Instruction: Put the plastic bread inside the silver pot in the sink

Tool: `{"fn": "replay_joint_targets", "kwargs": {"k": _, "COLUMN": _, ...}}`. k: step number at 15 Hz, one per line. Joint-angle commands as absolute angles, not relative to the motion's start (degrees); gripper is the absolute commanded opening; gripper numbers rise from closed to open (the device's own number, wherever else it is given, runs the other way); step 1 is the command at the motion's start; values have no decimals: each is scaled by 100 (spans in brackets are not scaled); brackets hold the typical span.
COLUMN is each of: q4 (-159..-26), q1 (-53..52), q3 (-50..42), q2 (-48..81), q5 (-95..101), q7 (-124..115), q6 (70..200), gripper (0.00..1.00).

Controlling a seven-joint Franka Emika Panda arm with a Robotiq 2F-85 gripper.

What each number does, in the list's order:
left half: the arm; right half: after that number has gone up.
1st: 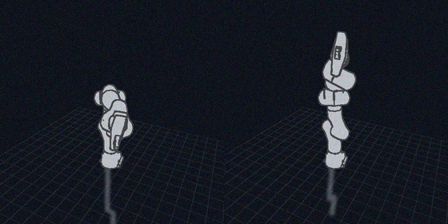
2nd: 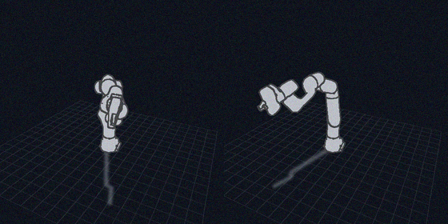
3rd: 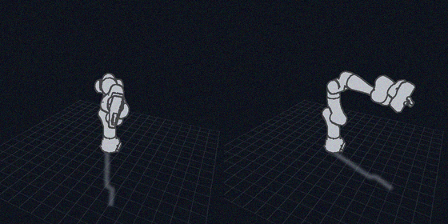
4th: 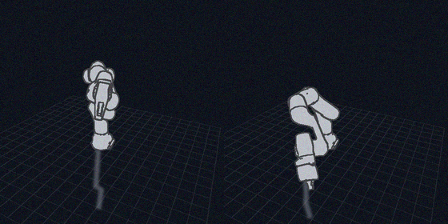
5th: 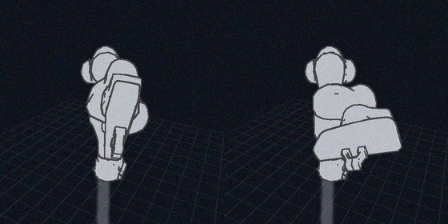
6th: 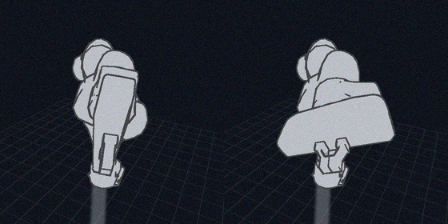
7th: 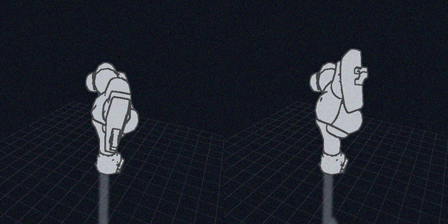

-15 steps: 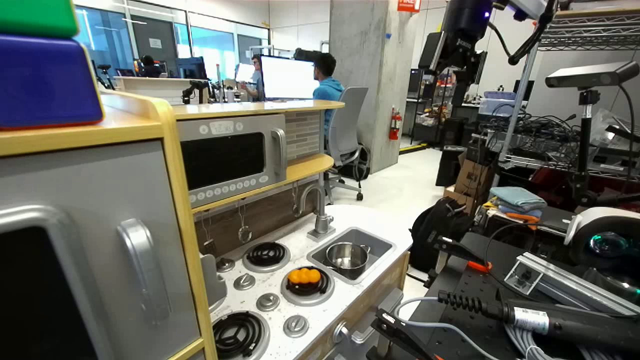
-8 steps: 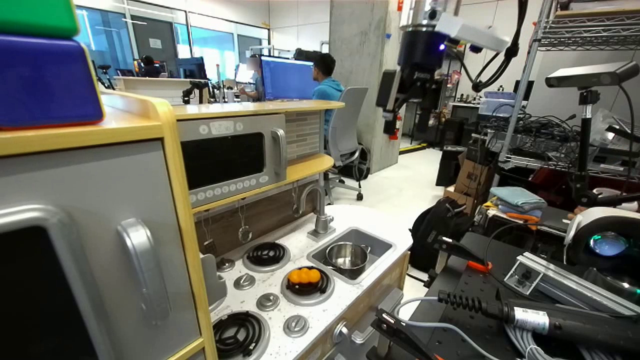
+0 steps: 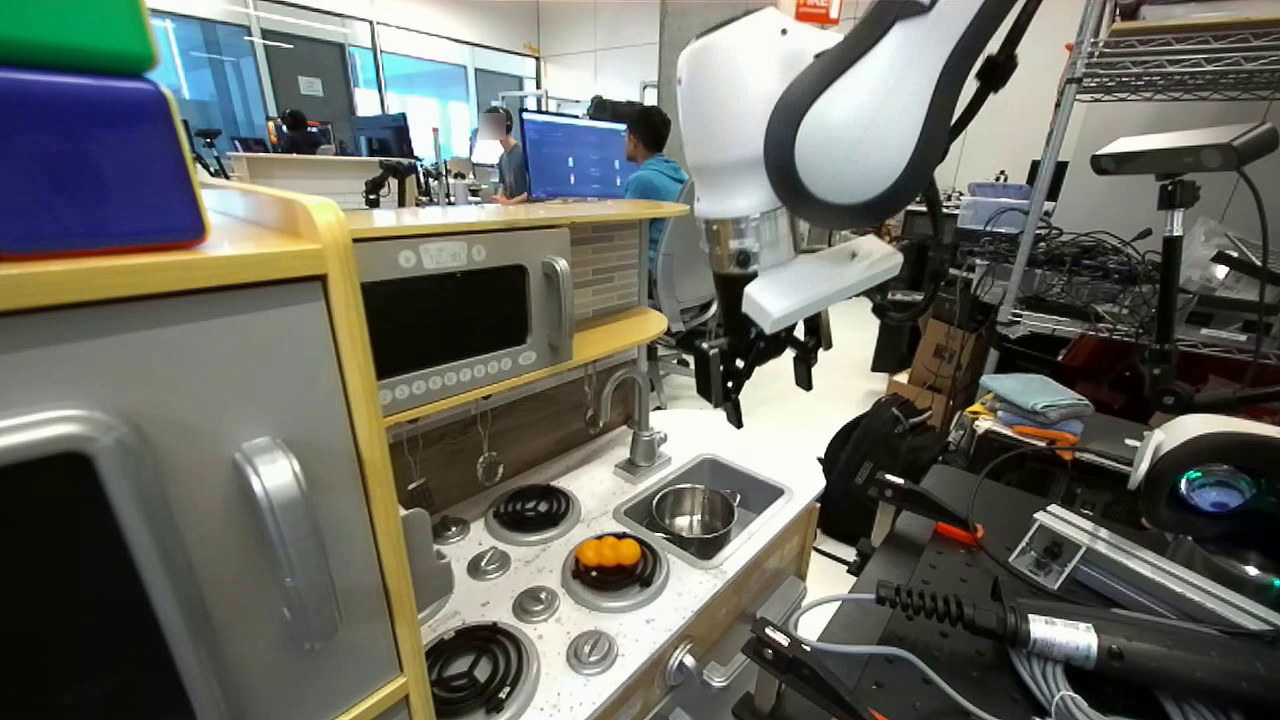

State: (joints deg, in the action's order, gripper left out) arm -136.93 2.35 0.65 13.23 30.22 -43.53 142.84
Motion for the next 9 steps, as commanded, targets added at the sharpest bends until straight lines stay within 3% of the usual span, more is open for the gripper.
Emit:
{"fn": "replay_joint_targets", "kwargs": {"k": 1, "q4": -12691, "q1": -623, "q3": -434, "q2": 2782, "q5": 3625, "q7": -5544, "q6": 13991, "gripper": 100}}
{"fn": "replay_joint_targets", "kwargs": {"k": 3, "q4": -13141, "q1": -604, "q3": -479, "q2": 2385, "q5": 3294, "q7": -5116, "q6": 14265, "gripper": 100}}
{"fn": "replay_joint_targets", "kwargs": {"k": 9, "q4": -12903, "q1": -663, "q3": -619, "q2": 2811, "q5": 3738, "q7": -4342, "q6": 14580, "gripper": 100}}
